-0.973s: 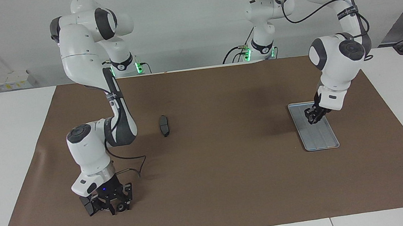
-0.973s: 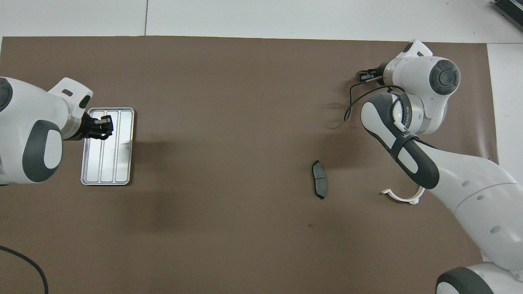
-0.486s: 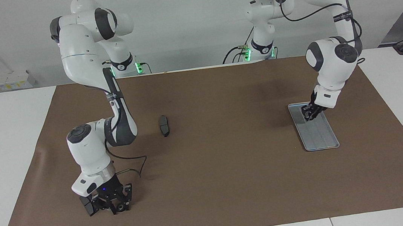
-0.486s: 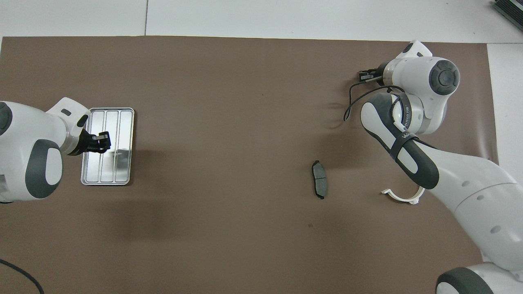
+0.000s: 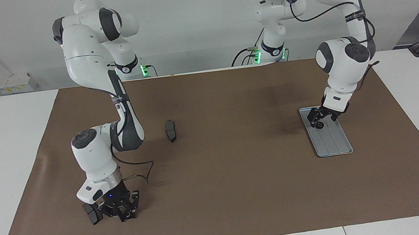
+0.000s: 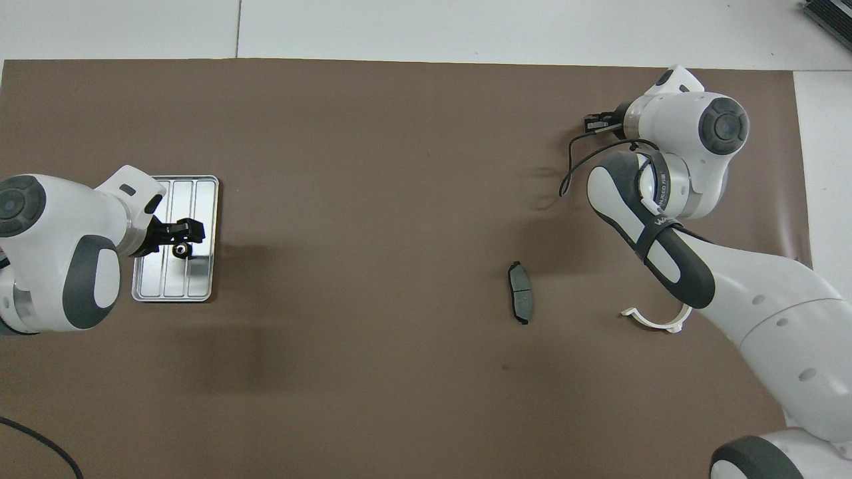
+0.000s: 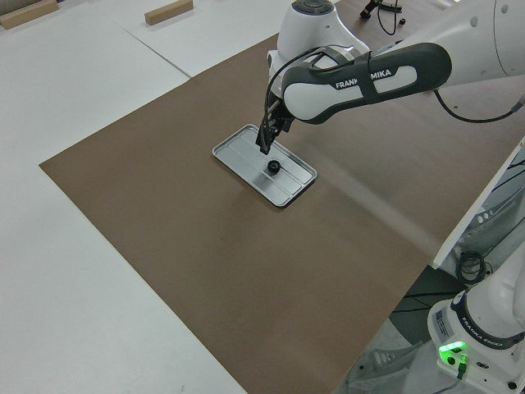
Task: Pick bearing gear from pile to tray
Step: 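Place the gear in the tray with the left gripper while the right gripper grasps, then carry the second black gear to the table center and release with the right gripper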
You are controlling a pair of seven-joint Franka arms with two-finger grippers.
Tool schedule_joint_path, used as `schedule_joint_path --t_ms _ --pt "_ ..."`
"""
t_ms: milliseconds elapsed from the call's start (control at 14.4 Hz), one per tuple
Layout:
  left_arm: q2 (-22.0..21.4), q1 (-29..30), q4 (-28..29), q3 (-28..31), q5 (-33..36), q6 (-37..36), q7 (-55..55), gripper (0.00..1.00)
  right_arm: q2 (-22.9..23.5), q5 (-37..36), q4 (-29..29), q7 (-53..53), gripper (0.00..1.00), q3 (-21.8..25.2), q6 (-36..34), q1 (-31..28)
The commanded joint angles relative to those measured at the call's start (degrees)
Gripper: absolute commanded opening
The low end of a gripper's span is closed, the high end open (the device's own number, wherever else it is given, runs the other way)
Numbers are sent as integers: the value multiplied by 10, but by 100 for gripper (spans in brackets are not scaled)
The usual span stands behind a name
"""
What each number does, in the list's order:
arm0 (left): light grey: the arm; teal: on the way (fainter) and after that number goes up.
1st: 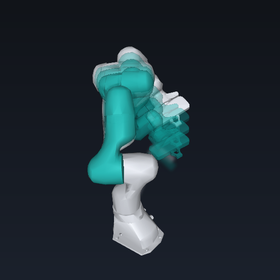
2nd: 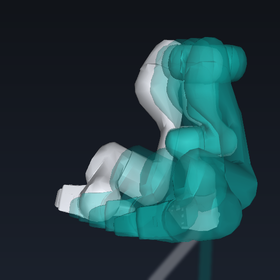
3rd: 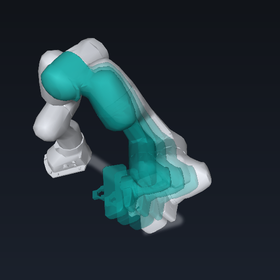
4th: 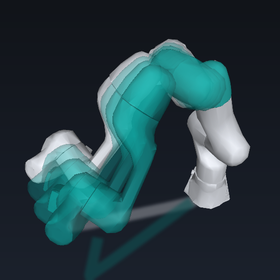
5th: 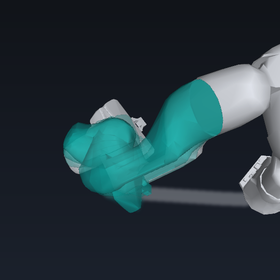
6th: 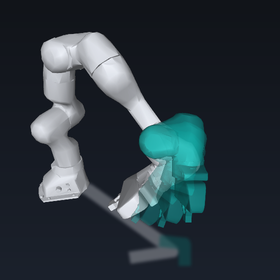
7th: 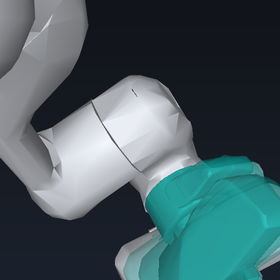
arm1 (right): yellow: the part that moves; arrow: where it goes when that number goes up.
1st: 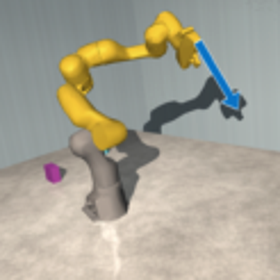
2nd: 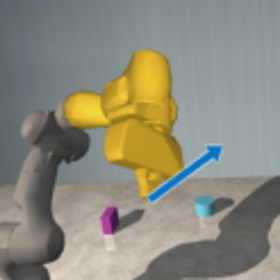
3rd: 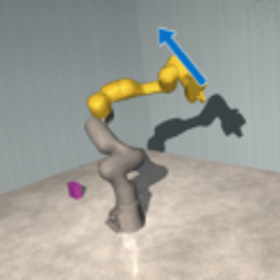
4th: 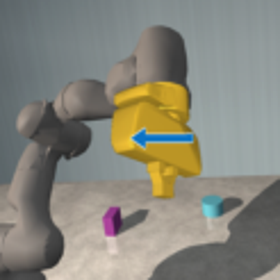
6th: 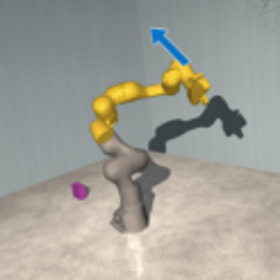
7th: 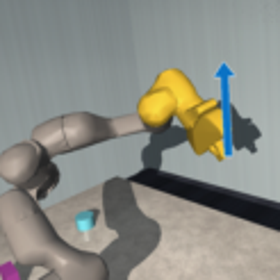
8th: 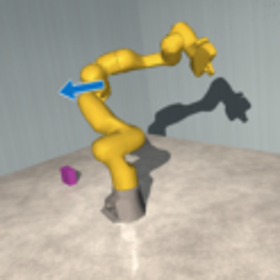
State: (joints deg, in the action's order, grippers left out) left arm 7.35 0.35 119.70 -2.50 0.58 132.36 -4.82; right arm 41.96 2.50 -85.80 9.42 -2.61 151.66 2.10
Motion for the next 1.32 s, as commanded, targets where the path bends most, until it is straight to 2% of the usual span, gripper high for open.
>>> schedule_joint_path --t_ms 0,278,556,834,973,1251 --pt "-13 -18 -68 7 -4 -99 66 100 -12 12 5 -27 23 -3 -25 32" --pt "-16 -39 -125 6 -2 -175 78 100 -39 2 7 -105 22 -1 -52 125" --pt "-12 -53 -189 4 -3 -242 74 100 -42 -7 7 -203 20 6 -49 232" --pt "-14 -52 -193 3 -6 -250 73 100 -42 -24 20 -263 20 5 -38 298" --pt "-14 -52 -193 3 -6 -250 73 100 -36 -30 20 -277 20 4 9 326" --pt "-15 -55 -186 2 -7 -229 52 100 -23 -64 18 -277 20 2 25 353"
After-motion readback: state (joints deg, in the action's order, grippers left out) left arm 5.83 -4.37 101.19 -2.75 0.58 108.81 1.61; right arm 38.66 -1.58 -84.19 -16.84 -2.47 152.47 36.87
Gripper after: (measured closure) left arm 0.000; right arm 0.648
